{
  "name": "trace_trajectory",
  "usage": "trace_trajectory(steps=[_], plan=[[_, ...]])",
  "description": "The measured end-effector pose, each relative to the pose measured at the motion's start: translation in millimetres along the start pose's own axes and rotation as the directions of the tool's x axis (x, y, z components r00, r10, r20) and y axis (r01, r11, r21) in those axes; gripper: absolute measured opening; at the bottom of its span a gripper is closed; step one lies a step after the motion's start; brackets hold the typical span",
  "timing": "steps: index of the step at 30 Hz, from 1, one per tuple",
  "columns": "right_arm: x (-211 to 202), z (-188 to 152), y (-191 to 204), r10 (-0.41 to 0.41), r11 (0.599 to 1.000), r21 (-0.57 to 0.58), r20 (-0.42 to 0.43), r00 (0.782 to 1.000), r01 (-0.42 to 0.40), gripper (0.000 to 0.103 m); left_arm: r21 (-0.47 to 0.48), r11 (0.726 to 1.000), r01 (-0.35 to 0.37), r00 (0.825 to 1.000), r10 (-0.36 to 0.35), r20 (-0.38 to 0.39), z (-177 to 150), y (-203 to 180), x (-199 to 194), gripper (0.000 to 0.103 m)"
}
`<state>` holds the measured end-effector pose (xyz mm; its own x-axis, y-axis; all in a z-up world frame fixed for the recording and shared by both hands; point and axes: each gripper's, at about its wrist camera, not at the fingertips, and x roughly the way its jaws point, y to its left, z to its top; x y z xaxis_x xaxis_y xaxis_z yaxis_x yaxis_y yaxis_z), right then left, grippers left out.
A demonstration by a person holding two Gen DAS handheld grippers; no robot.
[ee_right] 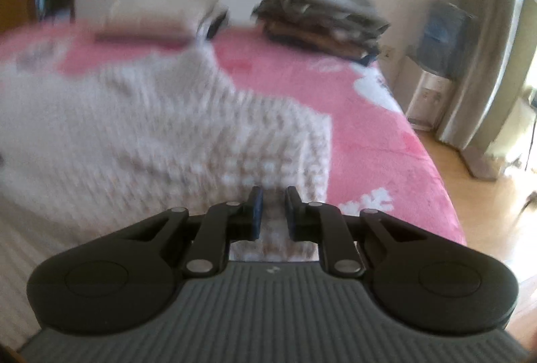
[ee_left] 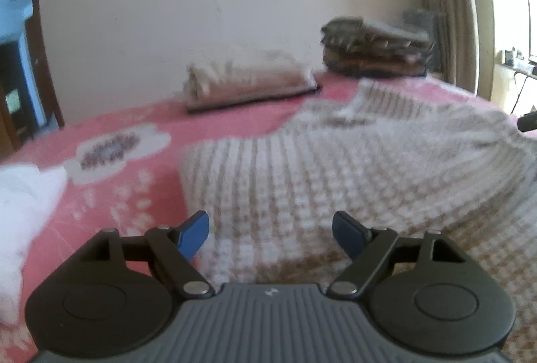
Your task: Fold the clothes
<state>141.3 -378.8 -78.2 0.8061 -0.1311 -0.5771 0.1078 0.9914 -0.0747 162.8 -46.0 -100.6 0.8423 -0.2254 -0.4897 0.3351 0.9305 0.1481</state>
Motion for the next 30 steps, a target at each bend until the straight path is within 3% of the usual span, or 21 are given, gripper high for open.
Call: trace_trajectory(steps=[2, 5, 7, 9, 13, 17, 20, 22, 23, 26, 30], plan=[[-20.6, -0.5, 6.7, 0.055, 0.998, -0.009, 0.047, 0.997, -0.054, 0.013, 0.042, 0.998, 0.040, 0.999, -0.040, 0.002, -1.0, -8.5, -3.9, 0.083], [-21.8, -13.9, 25.3, 0.093, 0.994, -0.061, 0.018, 0.995, -0.092, 0.013, 0.127, 0.991, 0.049, 0.998, -0.045, -0.033, -10.3, -28.4, 3.6, 0.084], [-6.4, -31.5, 34.7, 0.090, 0.993, -0.071, -0.052, 0.995, -0.093, 0.013, 0.112, 0.993, 0.030, 0.999, -0.025, -0.041, -16.2, -32.1, 10.3, 0.089], [-3.5, -46.6, 39.9, 0.066, 0.995, -0.069, -0.009, 0.998, -0.066, 0.014, 0.053, 0.998, 0.046, 0.997, -0.042, -0.069, -11.4, -25.3, 13.4, 0.090], [-7.8, -46.8, 41.9, 0.044, 0.999, -0.022, -0.013, 0.999, -0.044, 0.014, 0.024, 0.999, 0.045, 0.996, -0.043, -0.083, -7.8, -21.1, 8.1, 0.089], [-10.1, -52.1, 31.0, 0.083, 0.996, 0.038, -0.020, 0.996, -0.082, 0.015, -0.069, 0.996, 0.063, 0.993, -0.070, -0.091, 18.0, -21.0, -6.1, 0.089], [-4.2, -53.0, 19.7, 0.119, 0.987, 0.115, -0.047, 0.992, -0.113, 0.015, -0.039, 0.998, 0.058, 0.995, -0.061, -0.078, 35.4, -36.6, -1.0, 0.092], [-2.3, -52.3, 17.9, 0.132, 0.983, 0.136, -0.078, 0.988, -0.121, 0.015, -0.020, 0.999, 0.032, 0.983, -0.035, -0.178, 36.1, -48.2, 20.5, 0.092], [-2.2, -49.4, 17.8, 0.136, 0.983, 0.138, -0.095, 0.986, -0.122, 0.015, -0.017, 1.000, 0.009, 0.969, -0.013, -0.246, 33.0, -52.0, 33.2, 0.092], [-7.8, -27.4, 20.4, 0.136, 0.986, 0.115, -0.136, 0.981, -0.120, 0.016, -0.051, 0.999, -0.018, 0.964, 0.004, -0.267, 29.6, -51.0, 39.3, 0.093], [-24.5, 8.8, 21.6, 0.134, 0.987, 0.092, -0.028, 0.991, -0.131, 0.016, -0.075, 0.996, -0.039, 0.959, 0.016, -0.284, 29.4, -50.6, 40.7, 0.095]])
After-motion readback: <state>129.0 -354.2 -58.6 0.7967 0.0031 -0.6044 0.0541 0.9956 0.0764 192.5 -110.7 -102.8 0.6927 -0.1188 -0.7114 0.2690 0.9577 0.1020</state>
